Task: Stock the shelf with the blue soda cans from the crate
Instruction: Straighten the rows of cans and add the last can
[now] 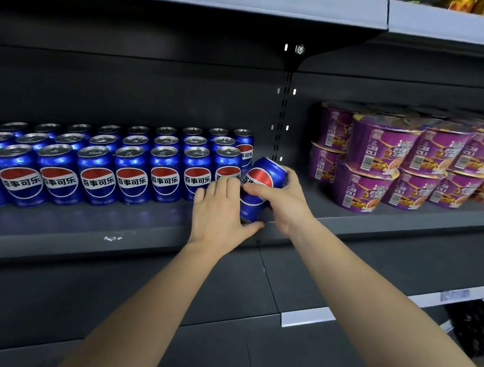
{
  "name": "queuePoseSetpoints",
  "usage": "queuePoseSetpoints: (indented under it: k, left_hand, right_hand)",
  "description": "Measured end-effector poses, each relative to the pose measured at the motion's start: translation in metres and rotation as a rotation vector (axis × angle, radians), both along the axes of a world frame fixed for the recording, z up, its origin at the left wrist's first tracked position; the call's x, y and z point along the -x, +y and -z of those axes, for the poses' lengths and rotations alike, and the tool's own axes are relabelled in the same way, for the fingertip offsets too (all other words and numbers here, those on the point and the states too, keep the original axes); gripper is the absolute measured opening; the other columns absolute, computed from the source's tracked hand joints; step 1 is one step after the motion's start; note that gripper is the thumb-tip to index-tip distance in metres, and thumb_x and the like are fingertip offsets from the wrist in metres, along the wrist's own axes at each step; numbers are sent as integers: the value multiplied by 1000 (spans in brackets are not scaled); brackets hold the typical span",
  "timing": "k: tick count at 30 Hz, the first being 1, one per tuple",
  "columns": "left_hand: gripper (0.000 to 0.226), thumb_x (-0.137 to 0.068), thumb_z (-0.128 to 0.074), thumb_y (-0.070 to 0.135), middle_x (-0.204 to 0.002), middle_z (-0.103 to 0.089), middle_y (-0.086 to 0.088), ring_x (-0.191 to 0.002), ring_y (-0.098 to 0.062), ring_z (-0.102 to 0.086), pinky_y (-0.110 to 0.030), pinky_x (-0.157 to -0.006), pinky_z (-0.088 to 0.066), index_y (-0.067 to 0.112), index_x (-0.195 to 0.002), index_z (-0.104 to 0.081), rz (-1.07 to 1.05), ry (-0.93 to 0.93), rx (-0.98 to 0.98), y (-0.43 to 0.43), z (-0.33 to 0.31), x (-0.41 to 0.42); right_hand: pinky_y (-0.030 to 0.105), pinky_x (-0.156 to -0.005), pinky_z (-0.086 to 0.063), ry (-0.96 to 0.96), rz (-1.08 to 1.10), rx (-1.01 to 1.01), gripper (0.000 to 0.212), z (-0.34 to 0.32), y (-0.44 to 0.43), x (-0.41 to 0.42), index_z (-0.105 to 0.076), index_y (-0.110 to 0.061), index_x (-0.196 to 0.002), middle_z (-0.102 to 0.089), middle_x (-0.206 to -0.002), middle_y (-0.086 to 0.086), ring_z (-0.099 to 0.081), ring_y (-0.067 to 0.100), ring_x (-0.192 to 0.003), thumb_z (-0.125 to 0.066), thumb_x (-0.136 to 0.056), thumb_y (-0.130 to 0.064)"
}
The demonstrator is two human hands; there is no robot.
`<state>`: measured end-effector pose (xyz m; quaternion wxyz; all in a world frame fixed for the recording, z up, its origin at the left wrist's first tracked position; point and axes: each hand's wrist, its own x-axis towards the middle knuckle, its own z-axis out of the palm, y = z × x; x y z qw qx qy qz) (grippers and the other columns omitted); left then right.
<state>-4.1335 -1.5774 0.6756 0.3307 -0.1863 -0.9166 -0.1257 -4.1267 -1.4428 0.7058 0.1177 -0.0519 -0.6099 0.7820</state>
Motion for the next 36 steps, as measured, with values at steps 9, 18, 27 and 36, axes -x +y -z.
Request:
queuePoseSetpoints:
  k: [9,18,27,36]
  left_hand:
    - [71,-74,-42,74,-116,-58,2,-106,-22,-52,-39,-92,-36,23,-122,-52,21,31,105,-20,-12,20]
    - [63,-78,-44,66,-111,-61,1,-103,-23,-54,-39,-86,-37,19,-119,-56,-58,29,147,-32,-8,34]
    - [65,-78,-64,53,-129,-55,-8,-120,-28,-49,-44,-93,-39,13,-128,-55,-115,55,144,-30,-11,48]
    - [83,-82,-57,57,-151,-37,-6,-141,-23,-29,-42,-113,-20,10,-147,-33,-197,-14,150,-37,-9,66]
  right_hand:
    - [32,-82,-57,40,-87,-211,81,-10,36,47,-43,-6,-128,-65,-113,11,-68,18,-92,-79,-60,17]
    - [31,-85,-55,-28,-209,-364,73,8,47,78,-48,-8,-123,-68,-112,10,-68,19,-94,-77,-62,19]
    - [28,-83,-53,-4,-191,-477,70,17,46,102,-43,-21,-121,-65,-106,1,-65,18,-98,-72,-65,10]
    - [42,-97,-50,-12,-95,-700,97,26,46,119,-32,-31,-119,-53,-123,2,-58,18,-110,-87,-39,-37]
